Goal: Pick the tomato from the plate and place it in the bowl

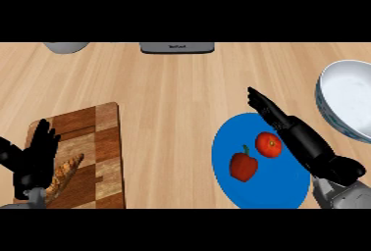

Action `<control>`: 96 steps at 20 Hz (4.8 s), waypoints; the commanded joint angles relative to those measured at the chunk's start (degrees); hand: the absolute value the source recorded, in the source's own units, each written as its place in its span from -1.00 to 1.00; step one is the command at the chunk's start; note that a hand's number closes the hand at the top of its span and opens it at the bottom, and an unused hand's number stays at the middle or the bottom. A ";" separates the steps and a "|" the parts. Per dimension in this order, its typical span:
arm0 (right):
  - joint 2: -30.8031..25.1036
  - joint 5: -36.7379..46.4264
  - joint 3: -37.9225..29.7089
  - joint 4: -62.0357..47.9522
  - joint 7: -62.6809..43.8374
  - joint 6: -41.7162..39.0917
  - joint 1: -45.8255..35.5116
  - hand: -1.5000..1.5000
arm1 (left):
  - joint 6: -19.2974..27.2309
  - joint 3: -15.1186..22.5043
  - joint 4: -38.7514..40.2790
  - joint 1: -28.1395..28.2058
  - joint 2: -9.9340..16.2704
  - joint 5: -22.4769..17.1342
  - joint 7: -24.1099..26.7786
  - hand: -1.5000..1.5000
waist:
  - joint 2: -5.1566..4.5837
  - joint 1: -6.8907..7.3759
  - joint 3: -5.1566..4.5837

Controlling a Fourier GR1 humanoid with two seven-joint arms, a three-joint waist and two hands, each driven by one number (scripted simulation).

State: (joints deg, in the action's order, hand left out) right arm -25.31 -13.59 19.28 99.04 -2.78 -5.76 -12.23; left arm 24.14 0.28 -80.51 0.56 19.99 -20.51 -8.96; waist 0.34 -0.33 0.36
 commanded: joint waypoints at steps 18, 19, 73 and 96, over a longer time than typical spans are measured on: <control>4.38 46.46 -7.44 14.91 -14.87 48.54 36.30 -1.00 | -5.90 3.22 -8.10 -3.71 8.22 7.53 5.80 0.00 | 0.44 -4.49 -0.66; 4.88 49.42 -6.92 17.53 -19.02 48.89 38.35 -1.00 | -7.70 2.95 -9.40 -3.45 9.00 6.11 4.79 0.00 | 0.39 -3.57 -0.70; 12.89 54.19 -4.30 -3.13 -57.62 -5.19 3.77 -1.00 | -12.55 0.23 -9.76 -8.87 1.32 16.46 0.15 0.00 | -0.33 0.47 -0.35; 17.95 56.66 -13.70 -22.63 -41.40 -2.72 -3.89 1.00 | -19.40 -6.00 -6.68 -10.16 -3.03 19.87 2.32 0.00 | -0.39 0.43 -0.36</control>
State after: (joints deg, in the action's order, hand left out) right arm -8.27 43.73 6.52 80.73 -47.96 -9.22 -13.79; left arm 5.77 -4.84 -89.84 -7.71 17.13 -1.36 -8.06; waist 0.22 0.08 -0.27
